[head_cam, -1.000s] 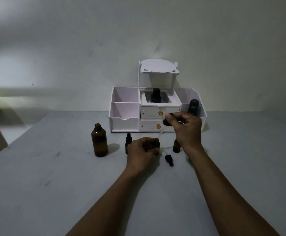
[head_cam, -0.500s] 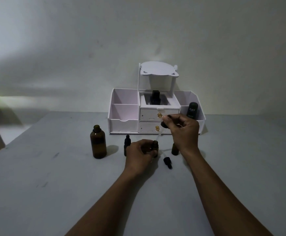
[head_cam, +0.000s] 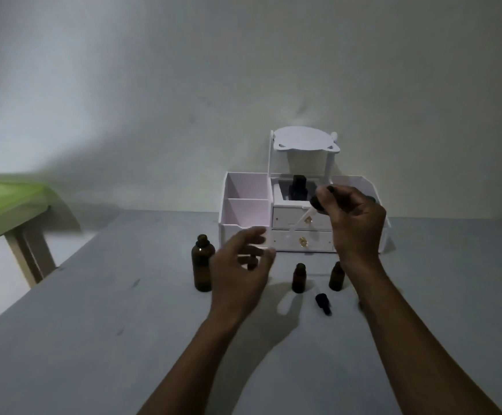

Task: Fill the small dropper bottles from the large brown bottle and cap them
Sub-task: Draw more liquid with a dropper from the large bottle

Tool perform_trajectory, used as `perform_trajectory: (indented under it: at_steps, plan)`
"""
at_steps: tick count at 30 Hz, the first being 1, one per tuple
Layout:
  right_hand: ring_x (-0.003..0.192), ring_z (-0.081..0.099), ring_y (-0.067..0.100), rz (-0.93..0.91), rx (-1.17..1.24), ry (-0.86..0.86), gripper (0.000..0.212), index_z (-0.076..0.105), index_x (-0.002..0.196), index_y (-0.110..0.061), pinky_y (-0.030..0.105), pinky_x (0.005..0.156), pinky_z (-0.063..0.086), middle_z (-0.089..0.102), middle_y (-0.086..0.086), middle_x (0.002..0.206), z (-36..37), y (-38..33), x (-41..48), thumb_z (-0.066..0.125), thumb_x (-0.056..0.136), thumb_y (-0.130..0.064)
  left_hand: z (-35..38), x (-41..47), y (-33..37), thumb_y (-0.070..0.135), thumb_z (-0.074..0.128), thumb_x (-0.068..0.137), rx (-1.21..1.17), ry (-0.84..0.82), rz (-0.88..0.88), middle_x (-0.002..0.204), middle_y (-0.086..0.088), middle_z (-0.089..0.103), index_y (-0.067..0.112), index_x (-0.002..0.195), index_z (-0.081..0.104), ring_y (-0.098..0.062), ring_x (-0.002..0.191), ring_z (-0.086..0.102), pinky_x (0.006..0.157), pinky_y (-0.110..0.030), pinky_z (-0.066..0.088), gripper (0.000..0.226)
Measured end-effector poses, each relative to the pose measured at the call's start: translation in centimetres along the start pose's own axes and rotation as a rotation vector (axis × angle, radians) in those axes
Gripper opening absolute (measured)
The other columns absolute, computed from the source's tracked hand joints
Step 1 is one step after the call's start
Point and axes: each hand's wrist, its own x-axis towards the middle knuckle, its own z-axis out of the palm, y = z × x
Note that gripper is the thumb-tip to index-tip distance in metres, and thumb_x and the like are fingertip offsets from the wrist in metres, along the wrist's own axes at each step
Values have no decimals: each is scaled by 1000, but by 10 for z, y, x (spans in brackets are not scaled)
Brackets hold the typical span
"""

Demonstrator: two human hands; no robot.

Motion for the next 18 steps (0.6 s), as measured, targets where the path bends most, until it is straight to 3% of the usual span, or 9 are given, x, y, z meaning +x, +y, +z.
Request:
perform_trajectory:
  at_steps: [4, 7, 11, 14, 18]
  plan:
    - [73, 72, 2, 18, 136, -52, 9, 74, 86, -22, 17, 69, 57, 74, -13, 76, 33, -14, -2, 77, 83, -14, -57, 19, -3, 10, 73, 86, -15, 313, 65, 91, 11, 69, 16, 109, 69, -2, 79, 68, 66, -14, 54, 24]
    - [79, 75, 17, 65, 206, -102, 6, 76, 88, -15, 34, 77, 61, 77, 0, 80, 60, -17, -6, 78, 82, -14, -89, 28, -34, 12, 74, 84, -4, 369, -63, 95, 11, 68, 17, 112, 69, -1, 83, 67, 72, -27, 59, 28]
    - [78, 76, 23, 101, 269, -165, 5, 76, 85, -17, 41, 79, 62, 77, 3, 79, 90, -19, -11, 77, 83, -12, -109, 27, -75, 37, 77, 69, -103, 175, -289, 109, 4, 70, 25, 116, 68, -10, 96, 68, 87, -46, 57, 50]
    - [81, 76, 22, 106, 261, -205, 10, 76, 82, -25, 42, 81, 62, 77, 3, 82, 106, -17, -13, 78, 83, -15, -107, 29, -87, 33, 76, 65, -84, 15, -338, 115, 3, 69, 29, 119, 66, -11, 102, 67, 91, -40, 56, 55]
    - [79, 75, 14, 116, 204, -254, 8, 76, 92, -17, 35, 79, 62, 77, -1, 84, 119, -9, -20, 76, 84, -17, -105, 28, -94, 25, 78, 64, -63, -101, -341, 115, 5, 70, 32, 117, 65, -9, 104, 67, 84, -24, 54, 55]
